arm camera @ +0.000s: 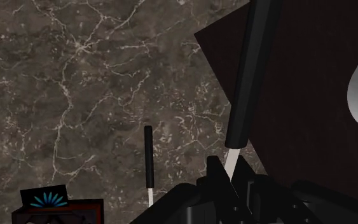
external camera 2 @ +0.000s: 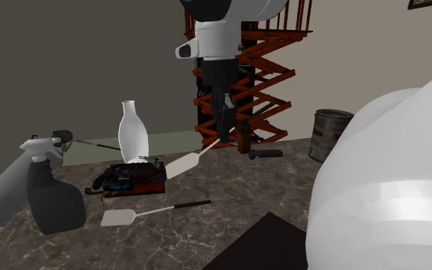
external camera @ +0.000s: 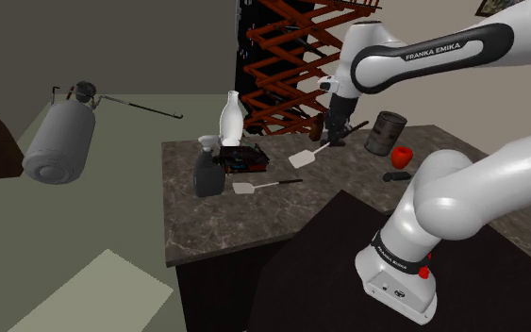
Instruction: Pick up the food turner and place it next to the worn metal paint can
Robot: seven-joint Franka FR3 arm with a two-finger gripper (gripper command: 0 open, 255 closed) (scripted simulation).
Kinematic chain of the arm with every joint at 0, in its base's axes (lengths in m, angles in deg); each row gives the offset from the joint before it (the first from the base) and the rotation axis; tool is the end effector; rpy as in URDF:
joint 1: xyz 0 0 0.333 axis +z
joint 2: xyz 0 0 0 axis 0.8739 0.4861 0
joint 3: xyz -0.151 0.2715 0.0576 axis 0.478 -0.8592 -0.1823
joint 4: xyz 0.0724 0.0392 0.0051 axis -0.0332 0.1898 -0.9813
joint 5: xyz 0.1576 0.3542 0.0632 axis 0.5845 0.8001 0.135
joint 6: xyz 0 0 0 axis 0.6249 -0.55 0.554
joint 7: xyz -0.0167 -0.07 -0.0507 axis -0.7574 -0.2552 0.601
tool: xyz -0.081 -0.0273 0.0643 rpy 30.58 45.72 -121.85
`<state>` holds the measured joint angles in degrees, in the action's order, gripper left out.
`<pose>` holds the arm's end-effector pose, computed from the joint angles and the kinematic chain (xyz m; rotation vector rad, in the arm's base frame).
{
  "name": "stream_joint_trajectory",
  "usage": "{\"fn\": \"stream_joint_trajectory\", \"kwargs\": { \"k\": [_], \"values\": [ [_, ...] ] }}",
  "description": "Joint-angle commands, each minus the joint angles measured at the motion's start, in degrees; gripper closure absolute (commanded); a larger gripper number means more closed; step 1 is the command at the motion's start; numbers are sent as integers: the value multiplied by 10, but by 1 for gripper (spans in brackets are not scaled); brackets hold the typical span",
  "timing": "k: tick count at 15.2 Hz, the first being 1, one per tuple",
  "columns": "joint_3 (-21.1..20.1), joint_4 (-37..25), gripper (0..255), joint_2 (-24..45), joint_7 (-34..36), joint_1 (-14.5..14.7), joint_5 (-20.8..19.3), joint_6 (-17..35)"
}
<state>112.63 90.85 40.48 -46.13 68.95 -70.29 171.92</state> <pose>0.3228 -0.1184 0.4049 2.6714 1.5837 -0.0878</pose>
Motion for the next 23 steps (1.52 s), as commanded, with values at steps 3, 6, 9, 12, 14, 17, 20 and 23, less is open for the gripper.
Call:
{"fn": "stream_joint_trajectory", "kwargs": {
  "k": [3, 6, 9, 12, 14, 17, 20, 23],
  "values": [
    [-8, -23, 255, -12, -4, 1, 8, -36],
    [-16, -41, 255, -20, -6, 3, 14, -62],
    [-5, -58, 255, -14, -22, -1, 10, -69],
    [37, -88, 255, 16, -65, -10, -6, -58],
    [65, -111, 255, 40, -95, -13, -13, -50],
    [108, -149, 255, 79, -140, -12, -16, -38],
    [153, -192, 255, 124, -189, -5, -9, -25],
    [203, -240, 255, 176, -242, 7, 10, -13]
  ]
}}
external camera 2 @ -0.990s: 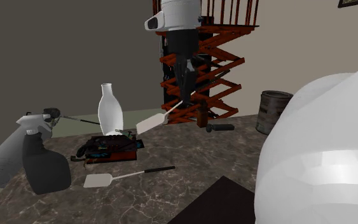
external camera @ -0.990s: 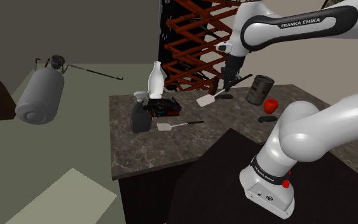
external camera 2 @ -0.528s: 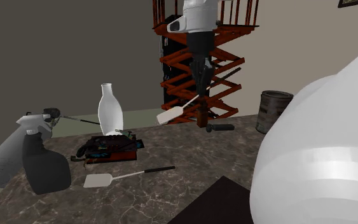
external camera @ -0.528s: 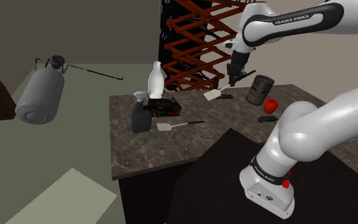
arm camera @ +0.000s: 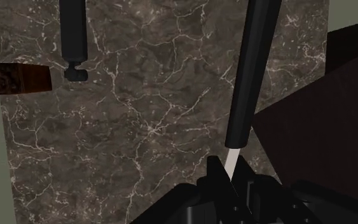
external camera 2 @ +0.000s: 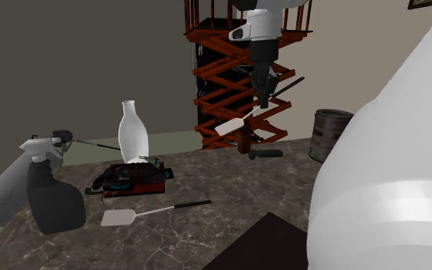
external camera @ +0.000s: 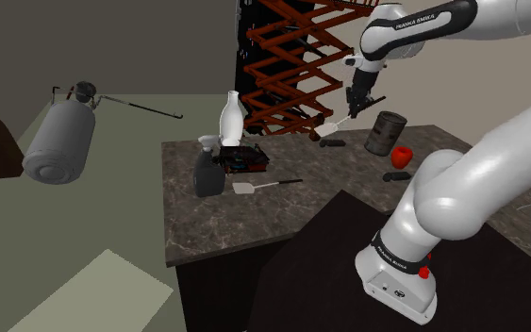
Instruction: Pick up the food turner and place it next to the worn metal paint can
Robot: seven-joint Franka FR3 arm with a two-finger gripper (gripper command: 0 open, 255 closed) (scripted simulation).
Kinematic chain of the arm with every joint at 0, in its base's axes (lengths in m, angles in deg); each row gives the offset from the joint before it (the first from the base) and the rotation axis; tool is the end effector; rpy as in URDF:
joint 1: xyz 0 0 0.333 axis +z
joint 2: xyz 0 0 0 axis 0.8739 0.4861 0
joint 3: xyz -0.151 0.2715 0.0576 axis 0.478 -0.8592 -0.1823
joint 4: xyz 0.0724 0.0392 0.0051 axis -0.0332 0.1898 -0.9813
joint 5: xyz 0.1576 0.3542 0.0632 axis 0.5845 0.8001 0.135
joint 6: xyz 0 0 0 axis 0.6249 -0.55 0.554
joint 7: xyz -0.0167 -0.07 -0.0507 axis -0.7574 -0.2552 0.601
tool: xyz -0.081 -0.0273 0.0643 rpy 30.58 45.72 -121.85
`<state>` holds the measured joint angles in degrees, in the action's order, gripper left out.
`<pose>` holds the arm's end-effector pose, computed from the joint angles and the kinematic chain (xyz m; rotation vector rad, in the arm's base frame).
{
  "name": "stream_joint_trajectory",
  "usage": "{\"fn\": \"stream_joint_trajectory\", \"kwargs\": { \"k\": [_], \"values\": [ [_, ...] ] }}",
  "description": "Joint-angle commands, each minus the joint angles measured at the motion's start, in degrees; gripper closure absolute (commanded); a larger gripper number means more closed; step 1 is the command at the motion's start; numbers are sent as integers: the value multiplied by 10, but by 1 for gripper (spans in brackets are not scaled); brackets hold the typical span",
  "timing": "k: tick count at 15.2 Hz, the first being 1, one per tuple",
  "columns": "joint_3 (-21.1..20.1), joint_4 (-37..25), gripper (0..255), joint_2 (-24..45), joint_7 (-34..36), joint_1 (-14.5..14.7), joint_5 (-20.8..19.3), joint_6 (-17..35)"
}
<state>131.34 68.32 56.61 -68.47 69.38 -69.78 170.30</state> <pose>0.3469 -0.3033 0.4486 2.6749 1.5817 -0.0875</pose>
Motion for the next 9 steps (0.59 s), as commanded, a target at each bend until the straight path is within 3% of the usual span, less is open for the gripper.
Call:
{"fn": "stream_joint_trajectory", "kwargs": {
  "k": [1, 5, 7, 9],
  "values": [
    [33, -31, 255, 34, -38, 8, 15, 8],
    [110, -104, 255, 127, -131, 33, 82, 22],
    [150, -144, 255, 190, -191, 41, 139, 27],
    [177, -188, 255, 267, -262, 32, 216, 24]
  ]
}}
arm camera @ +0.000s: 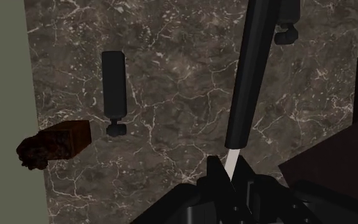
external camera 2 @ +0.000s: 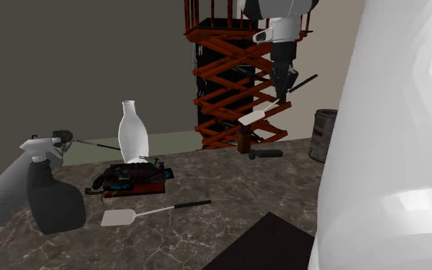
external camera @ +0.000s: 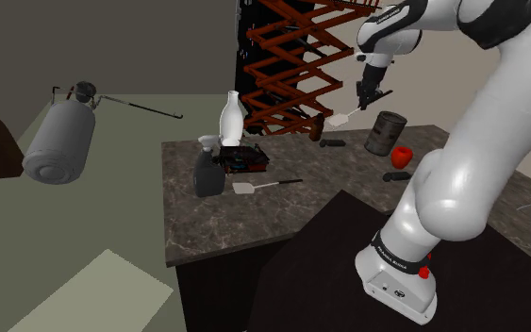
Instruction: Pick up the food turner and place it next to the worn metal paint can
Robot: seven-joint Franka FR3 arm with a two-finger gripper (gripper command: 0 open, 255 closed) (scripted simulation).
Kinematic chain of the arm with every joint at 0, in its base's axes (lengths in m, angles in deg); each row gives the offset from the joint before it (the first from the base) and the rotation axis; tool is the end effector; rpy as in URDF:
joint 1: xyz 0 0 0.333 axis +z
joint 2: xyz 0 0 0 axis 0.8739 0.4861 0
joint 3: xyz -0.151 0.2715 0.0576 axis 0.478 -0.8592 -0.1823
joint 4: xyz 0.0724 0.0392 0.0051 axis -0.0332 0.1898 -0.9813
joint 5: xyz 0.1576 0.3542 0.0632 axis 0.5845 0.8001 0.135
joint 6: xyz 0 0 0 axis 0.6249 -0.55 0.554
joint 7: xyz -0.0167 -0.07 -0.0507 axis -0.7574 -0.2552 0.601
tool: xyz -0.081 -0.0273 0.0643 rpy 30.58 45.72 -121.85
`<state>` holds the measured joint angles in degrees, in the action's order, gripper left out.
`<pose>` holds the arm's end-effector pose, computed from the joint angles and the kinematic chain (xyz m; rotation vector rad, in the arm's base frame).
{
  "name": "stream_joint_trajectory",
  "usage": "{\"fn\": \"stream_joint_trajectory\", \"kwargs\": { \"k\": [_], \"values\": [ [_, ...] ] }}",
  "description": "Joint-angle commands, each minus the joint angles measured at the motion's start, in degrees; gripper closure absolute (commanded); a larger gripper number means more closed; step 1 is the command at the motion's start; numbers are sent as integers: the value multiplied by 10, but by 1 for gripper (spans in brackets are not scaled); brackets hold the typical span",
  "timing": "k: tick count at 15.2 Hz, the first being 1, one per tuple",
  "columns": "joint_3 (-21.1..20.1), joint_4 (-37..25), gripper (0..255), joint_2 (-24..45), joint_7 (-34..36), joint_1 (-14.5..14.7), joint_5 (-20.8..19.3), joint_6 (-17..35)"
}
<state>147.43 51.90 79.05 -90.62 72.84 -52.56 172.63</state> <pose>0.3577 -0.4212 0.4494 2.6794 1.5786 -0.0920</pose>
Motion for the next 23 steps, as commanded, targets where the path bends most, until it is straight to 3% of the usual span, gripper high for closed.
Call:
{"fn": "stream_joint_trajectory", "kwargs": {
  "k": [1, 4, 23],
  "values": [
    [20, -47, 255, 83, -76, -19, 84, -5],
    [-5, -120, 255, 175, -150, -95, 171, -29],
    [-62, -47, 255, 245, -193, -141, 245, 90]
  ]
}}
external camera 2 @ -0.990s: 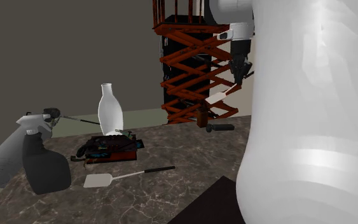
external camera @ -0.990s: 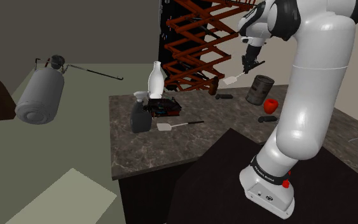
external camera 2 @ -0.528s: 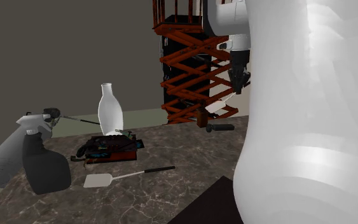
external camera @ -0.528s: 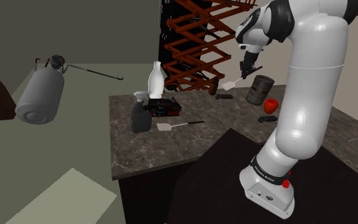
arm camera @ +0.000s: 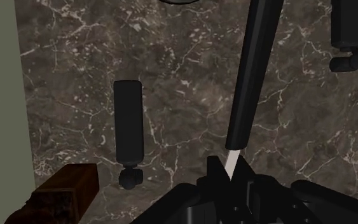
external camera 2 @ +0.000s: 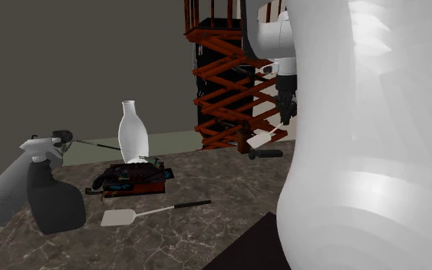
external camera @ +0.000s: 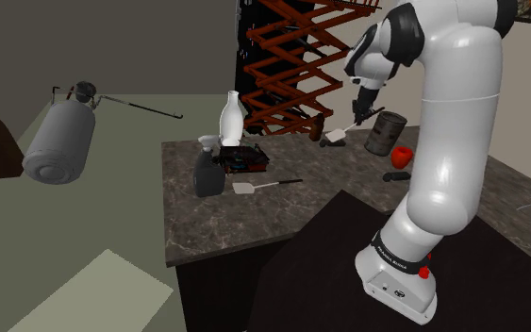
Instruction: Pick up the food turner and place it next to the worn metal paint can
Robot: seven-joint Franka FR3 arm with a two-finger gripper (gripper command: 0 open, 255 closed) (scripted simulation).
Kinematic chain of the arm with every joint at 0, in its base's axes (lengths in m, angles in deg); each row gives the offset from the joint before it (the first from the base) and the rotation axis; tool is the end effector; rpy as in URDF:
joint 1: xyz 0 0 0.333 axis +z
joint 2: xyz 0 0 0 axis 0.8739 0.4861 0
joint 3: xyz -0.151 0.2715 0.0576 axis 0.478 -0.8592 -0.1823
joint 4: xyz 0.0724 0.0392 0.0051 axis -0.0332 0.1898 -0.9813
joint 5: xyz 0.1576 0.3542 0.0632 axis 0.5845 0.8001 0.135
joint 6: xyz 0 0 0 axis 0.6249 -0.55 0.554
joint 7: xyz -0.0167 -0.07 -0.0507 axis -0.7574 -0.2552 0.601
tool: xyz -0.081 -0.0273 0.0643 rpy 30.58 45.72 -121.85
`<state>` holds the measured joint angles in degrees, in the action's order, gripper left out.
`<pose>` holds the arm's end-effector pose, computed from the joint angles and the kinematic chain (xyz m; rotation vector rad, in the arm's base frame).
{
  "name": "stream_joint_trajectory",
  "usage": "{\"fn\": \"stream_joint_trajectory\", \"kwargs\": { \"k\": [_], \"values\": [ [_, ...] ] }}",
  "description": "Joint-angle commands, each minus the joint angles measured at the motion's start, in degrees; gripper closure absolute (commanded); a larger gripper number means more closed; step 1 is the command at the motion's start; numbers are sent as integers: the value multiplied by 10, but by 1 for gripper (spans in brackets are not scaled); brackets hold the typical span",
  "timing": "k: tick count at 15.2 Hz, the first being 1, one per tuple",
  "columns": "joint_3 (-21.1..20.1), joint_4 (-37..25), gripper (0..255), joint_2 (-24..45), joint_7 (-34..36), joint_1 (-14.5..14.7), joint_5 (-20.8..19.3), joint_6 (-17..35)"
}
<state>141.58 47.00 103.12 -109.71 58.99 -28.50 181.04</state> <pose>0.3667 -0.4840 0.3539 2.6719 1.5847 -0.0888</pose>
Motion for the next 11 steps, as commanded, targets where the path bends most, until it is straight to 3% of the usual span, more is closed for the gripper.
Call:
{"fn": "stream_joint_trajectory", "kwargs": {
  "k": [1, 11],
  "values": [
    [-7, 5, 255, 9, -5, -6, 10, 11],
    [-50, 22, 255, 57, -34, -38, 60, 66]
  ]
}}
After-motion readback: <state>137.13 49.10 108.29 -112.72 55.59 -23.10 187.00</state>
